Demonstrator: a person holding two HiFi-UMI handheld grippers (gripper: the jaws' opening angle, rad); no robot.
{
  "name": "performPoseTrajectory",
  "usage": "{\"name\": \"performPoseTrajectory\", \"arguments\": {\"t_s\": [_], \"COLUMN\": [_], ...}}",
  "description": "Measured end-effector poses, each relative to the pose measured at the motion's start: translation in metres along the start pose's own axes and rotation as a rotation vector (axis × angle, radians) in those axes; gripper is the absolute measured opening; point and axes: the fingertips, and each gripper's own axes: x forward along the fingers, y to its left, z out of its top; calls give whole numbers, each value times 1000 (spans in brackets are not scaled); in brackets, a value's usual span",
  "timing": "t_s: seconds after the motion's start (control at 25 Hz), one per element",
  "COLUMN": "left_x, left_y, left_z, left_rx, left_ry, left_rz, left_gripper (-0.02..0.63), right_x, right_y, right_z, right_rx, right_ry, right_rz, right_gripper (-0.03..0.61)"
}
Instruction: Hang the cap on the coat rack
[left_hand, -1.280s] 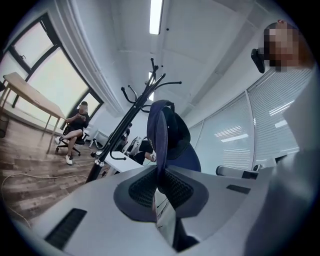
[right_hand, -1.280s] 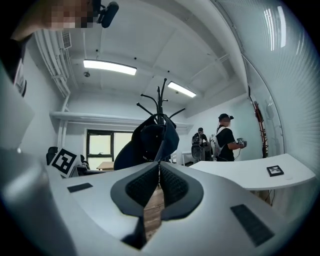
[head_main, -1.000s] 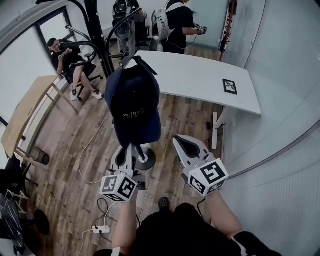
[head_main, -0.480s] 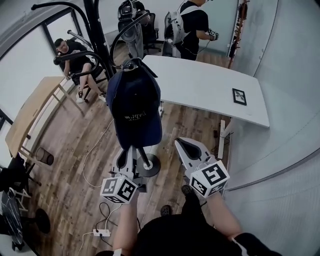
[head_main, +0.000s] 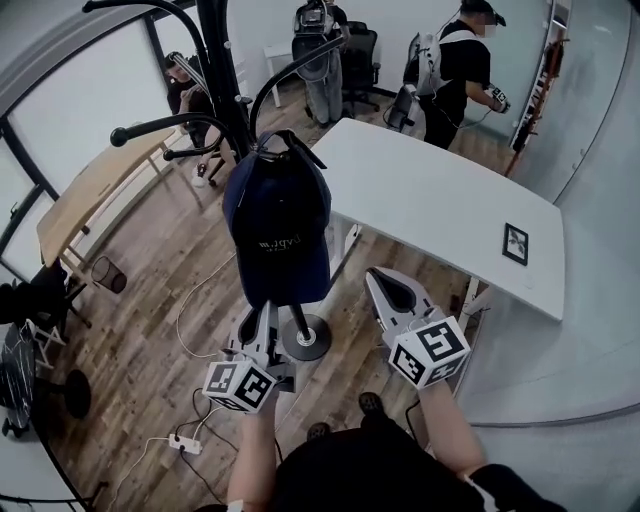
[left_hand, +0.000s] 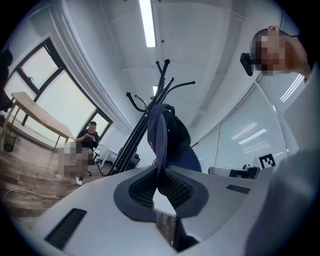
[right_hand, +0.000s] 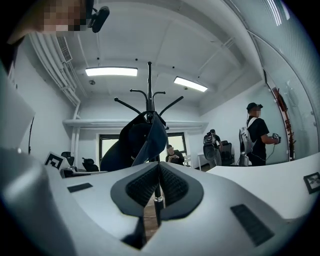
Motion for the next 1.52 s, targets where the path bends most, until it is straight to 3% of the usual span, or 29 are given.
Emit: {"name": "performPoseTrajectory", "arguments": {"t_s": [1.0, 1.52], "left_x": [13, 21], "left_y": [3, 12], "left_z": [-4, -22], "left_rx": [-17, -63], "left_ry": [-130, -136], "left_rz": [309, 378], "left_gripper": [34, 34], "right_x": [48, 47], "right_y": [-14, -26], "right_z": [-9, -12], "right_rx": [5, 18], "right_ry": [80, 72], "right_rz": [362, 410], "right_gripper": [32, 32]}}
